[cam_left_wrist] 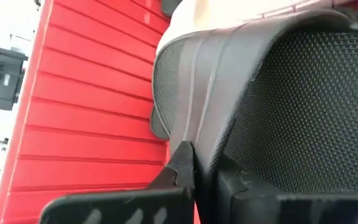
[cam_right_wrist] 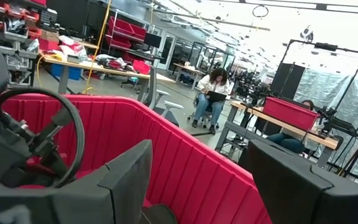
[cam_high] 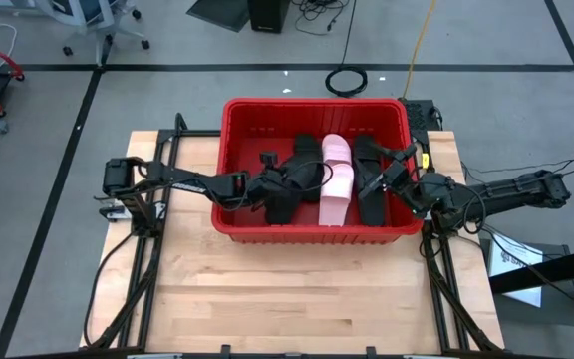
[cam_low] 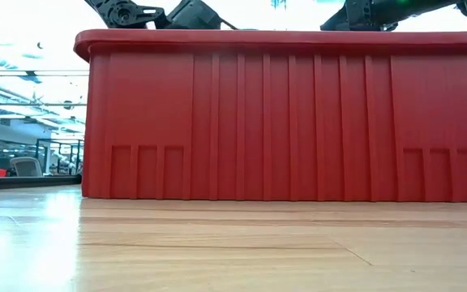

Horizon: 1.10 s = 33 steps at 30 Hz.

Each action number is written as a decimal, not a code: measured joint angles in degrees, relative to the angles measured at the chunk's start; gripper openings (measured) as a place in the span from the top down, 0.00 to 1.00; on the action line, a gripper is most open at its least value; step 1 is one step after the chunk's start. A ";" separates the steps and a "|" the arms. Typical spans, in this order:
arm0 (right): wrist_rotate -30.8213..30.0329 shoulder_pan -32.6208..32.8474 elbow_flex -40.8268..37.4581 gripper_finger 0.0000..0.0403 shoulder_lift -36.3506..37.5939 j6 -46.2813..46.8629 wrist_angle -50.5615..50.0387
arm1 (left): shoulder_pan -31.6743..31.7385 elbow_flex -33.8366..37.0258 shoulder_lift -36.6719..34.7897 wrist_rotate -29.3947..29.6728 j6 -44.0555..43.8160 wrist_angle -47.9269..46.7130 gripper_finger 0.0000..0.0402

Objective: Pick and place slides into bin
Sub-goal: Put the black slipper into the red container

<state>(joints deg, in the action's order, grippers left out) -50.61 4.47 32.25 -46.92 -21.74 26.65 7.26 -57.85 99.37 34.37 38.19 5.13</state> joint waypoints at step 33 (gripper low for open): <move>-0.09 0.02 0.00 0.37 0.00 0.09 0.00 | -2.38 -24.12 10.99 7.24 -24.11 -31.13 1.00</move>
<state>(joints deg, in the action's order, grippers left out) -50.70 4.49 32.25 -46.91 -21.65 26.66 4.88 -81.97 110.36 41.60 14.08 -26.00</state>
